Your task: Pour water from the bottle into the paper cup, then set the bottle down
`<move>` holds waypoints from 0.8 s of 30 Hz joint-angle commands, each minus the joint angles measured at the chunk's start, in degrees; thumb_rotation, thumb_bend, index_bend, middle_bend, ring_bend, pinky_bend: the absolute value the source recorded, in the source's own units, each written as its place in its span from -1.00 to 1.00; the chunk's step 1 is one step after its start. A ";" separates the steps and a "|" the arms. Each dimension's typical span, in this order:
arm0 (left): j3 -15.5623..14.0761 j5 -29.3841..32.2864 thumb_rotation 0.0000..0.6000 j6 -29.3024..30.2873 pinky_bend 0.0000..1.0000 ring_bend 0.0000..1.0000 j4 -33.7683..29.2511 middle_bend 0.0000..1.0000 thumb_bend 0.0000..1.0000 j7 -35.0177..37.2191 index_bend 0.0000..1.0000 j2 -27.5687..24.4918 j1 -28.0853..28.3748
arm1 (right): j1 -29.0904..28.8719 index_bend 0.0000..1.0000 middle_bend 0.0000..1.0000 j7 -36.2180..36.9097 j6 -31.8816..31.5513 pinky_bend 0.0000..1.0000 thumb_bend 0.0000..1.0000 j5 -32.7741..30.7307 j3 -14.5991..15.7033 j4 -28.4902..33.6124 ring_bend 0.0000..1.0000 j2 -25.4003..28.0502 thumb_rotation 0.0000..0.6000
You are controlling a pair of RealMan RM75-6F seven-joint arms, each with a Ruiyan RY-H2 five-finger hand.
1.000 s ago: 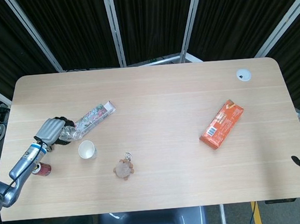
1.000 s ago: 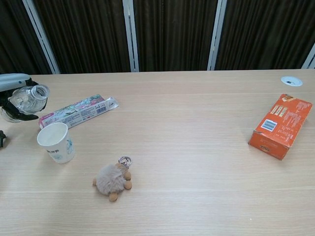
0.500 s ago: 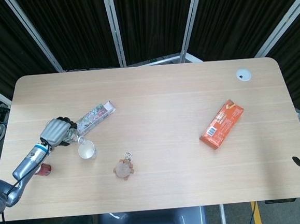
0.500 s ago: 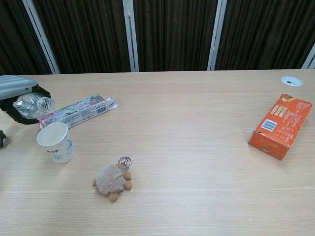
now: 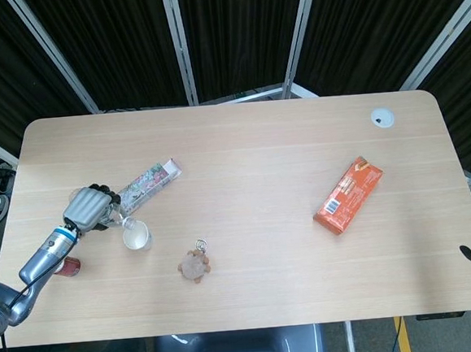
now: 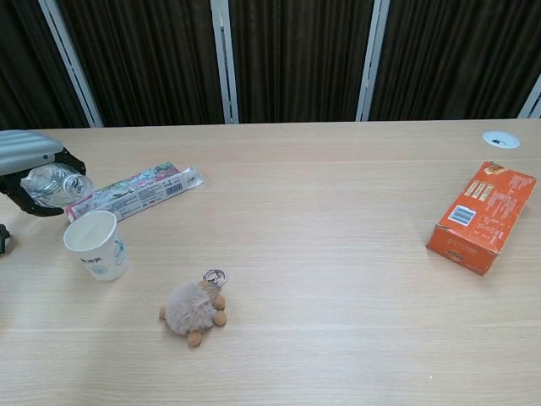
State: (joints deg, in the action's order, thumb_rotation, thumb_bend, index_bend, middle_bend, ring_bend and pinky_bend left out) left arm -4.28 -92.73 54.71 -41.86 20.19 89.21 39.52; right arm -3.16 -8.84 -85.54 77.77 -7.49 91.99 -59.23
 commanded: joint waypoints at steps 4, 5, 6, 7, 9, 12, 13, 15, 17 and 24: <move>-0.53 -0.27 1.00 0.36 -0.31 -0.38 1.21 -0.01 0.00 -1.21 0.24 -0.16 -0.31 | 0.01 -1.00 -1.00 -0.13 -0.08 -1.00 -1.00 0.02 0.00 -0.01 -1.00 -0.09 1.00; -0.61 -0.36 1.00 0.46 -0.31 -0.38 1.52 0.00 0.00 -1.49 0.24 -0.17 -0.35 | 0.00 -1.00 -1.00 -0.15 -0.05 -1.00 -1.00 0.00 0.00 -0.03 -1.00 -0.09 1.00; -0.71 -0.45 1.00 0.56 -0.31 -0.38 1.82 0.00 0.00 -1.75 0.24 -0.16 -0.40 | -0.01 -1.00 -1.00 -0.14 -0.02 -1.00 -1.00 -0.02 0.00 -0.05 -1.00 -0.09 1.00; -0.79 -0.54 1.00 0.69 -0.31 -0.38 2.02 0.00 0.00 -1.91 0.24 -0.14 -0.44 | -0.02 -1.00 -1.00 -0.14 0.01 -1.00 -1.00 -0.03 0.00 -0.07 -1.00 -0.10 1.00; -1.10 -0.92 1.00 1.25 -0.31 -0.38 2.46 0.00 0.00 -2.42 0.24 -0.07 -0.59 | 0.00 -1.00 -1.00 -0.14 -0.04 -1.00 -1.00 -0.06 -0.03 -0.09 -1.00 -0.08 1.00; -1.54 -1.54 1.00 2.10 -0.31 -0.38 2.99 0.00 0.00 -3.31 0.24 -0.02 -0.78 | 0.03 -1.00 -1.00 -0.09 -0.15 -1.00 -1.00 0.00 -0.04 -0.07 -1.00 -0.06 1.00; -1.62 -1.70 1.00 2.42 -0.31 -0.38 3.20 0.00 0.00 -3.66 0.24 0.00 -0.81 | 0.03 -1.00 -1.00 -0.11 -0.10 -1.00 -1.00 -0.03 -0.03 -0.07 -1.00 -0.07 1.00; -1.68 -1.90 1.00 2.89 -0.31 -0.38 3.51 0.00 0.00 -4.20 0.24 0.09 -0.81 | 0.02 -1.00 -1.00 -0.18 -0.06 -1.00 -1.00 -0.04 0.00 -0.06 -1.00 -0.07 1.00; -1.70 -1.99 1.00 3.17 -0.31 -0.38 3.54 0.00 0.00 -4.50 0.24 0.10 -0.81 | 0.02 -1.00 -1.00 -0.27 -0.11 -1.00 -1.00 0.01 0.00 -0.06 -1.00 -0.11 1.00; -1.55 -1.66 1.00 2.72 -0.31 -0.38 3.37 0.00 0.00 -5.83 0.24 0.04 -0.58 | -0.02 -1.00 -1.00 -0.31 -0.03 -1.00 -1.00 -0.05 -0.01 -0.08 -1.00 -0.16 1.00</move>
State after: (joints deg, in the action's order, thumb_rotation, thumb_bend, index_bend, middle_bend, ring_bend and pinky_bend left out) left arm -5.85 -94.42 57.46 -38.46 14.41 89.27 38.92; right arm -3.17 -9.15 -85.57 77.72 -7.50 91.91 -59.39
